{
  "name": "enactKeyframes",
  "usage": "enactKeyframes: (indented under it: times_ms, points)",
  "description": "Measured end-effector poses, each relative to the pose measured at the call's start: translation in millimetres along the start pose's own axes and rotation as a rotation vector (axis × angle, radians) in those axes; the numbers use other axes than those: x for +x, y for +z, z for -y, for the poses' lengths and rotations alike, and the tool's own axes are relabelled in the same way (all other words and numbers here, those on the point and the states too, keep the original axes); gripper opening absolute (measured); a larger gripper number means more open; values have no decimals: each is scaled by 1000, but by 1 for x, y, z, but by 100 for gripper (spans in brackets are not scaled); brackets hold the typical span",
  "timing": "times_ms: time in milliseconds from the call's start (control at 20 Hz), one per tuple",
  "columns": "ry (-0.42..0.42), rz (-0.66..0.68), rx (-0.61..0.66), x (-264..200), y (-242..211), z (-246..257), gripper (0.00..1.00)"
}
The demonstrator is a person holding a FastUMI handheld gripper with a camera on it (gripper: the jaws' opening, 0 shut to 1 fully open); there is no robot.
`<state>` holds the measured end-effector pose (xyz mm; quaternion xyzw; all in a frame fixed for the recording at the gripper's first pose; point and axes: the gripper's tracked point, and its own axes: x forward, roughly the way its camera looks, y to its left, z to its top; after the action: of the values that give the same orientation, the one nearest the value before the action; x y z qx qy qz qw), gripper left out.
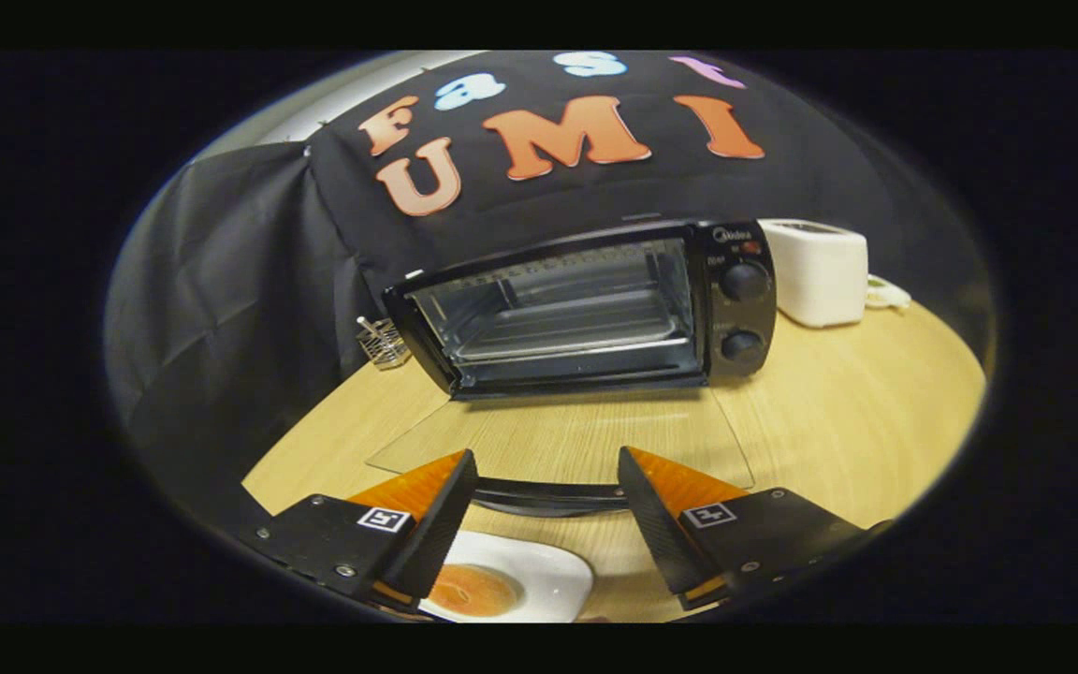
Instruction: Open the toaster oven, put the food inside, and close the toaster oven door.
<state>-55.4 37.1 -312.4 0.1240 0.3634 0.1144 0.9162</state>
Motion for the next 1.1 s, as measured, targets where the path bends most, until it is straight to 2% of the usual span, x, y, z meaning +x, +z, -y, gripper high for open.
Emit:
enactKeyframes:
  times_ms: [100, 350, 600, 700, 800, 1100]
  points:
    - [9, -42, 23, 8, -13, 2, 89]
    - [20, -12, 53, -3, -10, 5, 87]
    - [41, 57, -109, -40, -22, -11, 87]
    - [81, 62, -132, -55, -32, -23, 87]
    - [129, 28, -153, -68, -54, -35, 87]
    - [140, -102, -249, -86, -111, -40, 87]
